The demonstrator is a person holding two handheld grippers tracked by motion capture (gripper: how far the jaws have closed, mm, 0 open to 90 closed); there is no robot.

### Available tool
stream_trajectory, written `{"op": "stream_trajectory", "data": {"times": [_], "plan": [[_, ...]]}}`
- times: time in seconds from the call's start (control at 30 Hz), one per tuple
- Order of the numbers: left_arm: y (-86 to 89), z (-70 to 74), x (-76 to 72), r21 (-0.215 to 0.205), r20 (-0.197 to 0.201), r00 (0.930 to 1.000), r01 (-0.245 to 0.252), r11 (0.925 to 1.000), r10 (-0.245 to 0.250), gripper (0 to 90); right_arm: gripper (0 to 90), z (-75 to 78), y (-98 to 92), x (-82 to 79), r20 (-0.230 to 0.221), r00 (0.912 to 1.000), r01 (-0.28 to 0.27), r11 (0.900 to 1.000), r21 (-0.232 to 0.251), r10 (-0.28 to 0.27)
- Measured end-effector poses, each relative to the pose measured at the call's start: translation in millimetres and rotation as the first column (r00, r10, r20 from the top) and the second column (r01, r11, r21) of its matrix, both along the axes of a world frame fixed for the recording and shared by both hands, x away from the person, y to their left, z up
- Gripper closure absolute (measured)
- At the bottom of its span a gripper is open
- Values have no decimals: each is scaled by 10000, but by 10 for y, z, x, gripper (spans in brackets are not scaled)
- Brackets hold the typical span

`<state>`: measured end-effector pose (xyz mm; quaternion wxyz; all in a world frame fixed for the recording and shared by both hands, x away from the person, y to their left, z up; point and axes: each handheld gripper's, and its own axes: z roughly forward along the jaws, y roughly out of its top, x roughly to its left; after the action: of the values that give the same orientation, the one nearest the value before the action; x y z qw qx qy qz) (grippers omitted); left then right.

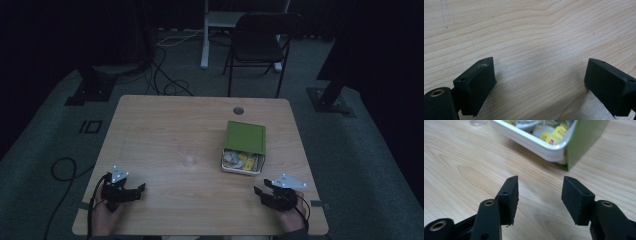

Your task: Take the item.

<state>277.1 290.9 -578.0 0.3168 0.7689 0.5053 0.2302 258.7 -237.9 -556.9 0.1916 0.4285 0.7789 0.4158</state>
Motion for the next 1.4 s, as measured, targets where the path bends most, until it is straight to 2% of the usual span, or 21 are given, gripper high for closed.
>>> {"op": "stream_trajectory", "data": {"times": [0.53,0.57,0.83,1.03,1.4], "plan": [[0,0,0,1,1,10000,1,10000,-1,106,440,164,168,-5,485,9968,-649,9978,113,643],[0,0,0,2,-4,10000,0,10000,0,106,433,208,236,24,634,9949,-790,9968,128,780],[0,0,0,2,0,10000,1,10000,-1,106,422,245,391,149,966,9900,-1040,9946,29,1032],[0,0,0,0,2,10000,1,10000,-1,106,409,246,500,286,1002,9889,-1100,9939,-40,1099],[0,0,0,2,1,10000,0,10000,0,106,403,183,569,469,716,9928,-943,9953,-211,956]]}}
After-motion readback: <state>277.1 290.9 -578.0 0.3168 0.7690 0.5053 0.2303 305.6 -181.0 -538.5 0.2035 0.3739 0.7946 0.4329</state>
